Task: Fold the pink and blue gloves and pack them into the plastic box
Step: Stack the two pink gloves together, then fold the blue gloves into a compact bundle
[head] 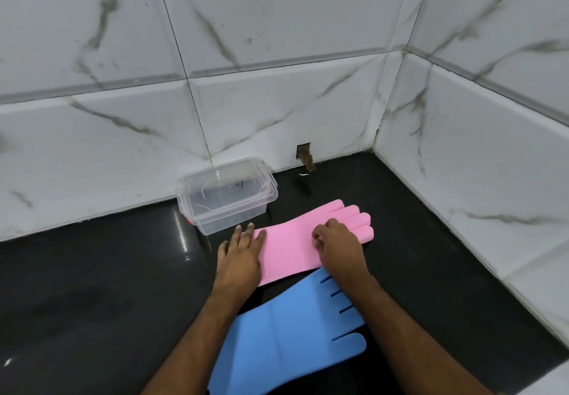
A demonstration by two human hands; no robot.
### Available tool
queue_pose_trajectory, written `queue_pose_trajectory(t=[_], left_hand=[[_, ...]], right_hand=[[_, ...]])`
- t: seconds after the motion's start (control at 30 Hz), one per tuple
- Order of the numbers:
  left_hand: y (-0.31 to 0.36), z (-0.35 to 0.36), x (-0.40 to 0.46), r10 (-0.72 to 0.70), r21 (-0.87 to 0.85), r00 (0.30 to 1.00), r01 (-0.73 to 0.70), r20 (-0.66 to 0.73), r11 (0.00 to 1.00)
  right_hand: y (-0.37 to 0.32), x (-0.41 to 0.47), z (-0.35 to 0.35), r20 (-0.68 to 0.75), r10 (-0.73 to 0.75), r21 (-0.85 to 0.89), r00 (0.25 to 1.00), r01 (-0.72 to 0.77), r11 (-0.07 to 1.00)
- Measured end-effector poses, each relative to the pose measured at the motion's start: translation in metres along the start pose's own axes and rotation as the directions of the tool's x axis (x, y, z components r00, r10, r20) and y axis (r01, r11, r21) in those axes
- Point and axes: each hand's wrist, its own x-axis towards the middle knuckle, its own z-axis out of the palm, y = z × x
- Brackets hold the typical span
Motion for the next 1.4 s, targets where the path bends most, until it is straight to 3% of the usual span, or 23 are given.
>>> queue_pose_trajectory(t=[0.1,0.27,0.47,0.63,0.77,0.93,1.0,1.1,1.2,1.3,1.4], left_hand=[[-0.009,-0.003,0.006,0.033,-0.028,0.999,-0.033,0.014,0.999],[-0.009,-0.006,0.016,-0.036,-0.046,0.996,0.033,-0.079,0.998],[-0.012,-0.004,0.011,-0.138,-0.055,0.985,0.133,-0.105,0.99],[-0.026,-0.009,-0.002,-0.207,0.004,0.965,0.211,-0.162,0.978],[-0.049,-0.016,-0.014,-0.277,-0.046,0.941,0.274,-0.195,0.961],[-0.046,-0.021,-0.038,-0.281,-0.064,0.902,0.275,-0.328,0.959],[-0.036,-0.021,-0.051,-0.213,-0.131,0.918,0.179,-0.334,0.975],[-0.019,-0.02,-0.078,-0.072,-0.366,0.972,-0.016,-0.224,0.93],[-0.016,-0.011,-0.105,0.052,-0.268,0.986,-0.094,-0.159,0.959],[-0.026,-0.003,-0.128,0.034,-0.209,0.993,-0.058,-0.117,0.976],[-0.033,0.001,-0.141,0.013,-0.179,0.993,-0.034,-0.119,0.983]], right_hand=[[-0.006,-0.017,0.001,-0.047,-0.014,0.024,0.999,0.015,1.0],[-0.023,-0.047,0.017,0.124,-0.095,0.053,0.988,0.089,0.995],[-0.021,-0.029,0.005,0.153,-0.107,0.114,0.982,0.09,0.989],[-0.032,-0.026,0.004,0.244,-0.207,0.07,0.947,0.195,0.978],[-0.048,-0.04,0.019,0.294,-0.273,0.025,0.916,0.279,0.96],[-0.058,-0.05,0.023,0.243,-0.259,0.02,0.935,0.262,0.965],[-0.061,-0.062,0.024,0.144,-0.275,0.029,0.951,0.273,0.961],[-0.065,-0.091,0.025,0.038,-0.31,0.08,0.95,0.306,0.948],[-0.062,-0.123,0.021,-0.044,-0.346,0.047,0.937,0.348,0.936],[-0.058,-0.164,0.022,-0.156,-0.428,0.07,0.89,0.442,0.894],[-0.053,-0.197,0.035,-0.09,-0.596,0.022,0.798,0.599,0.8]])
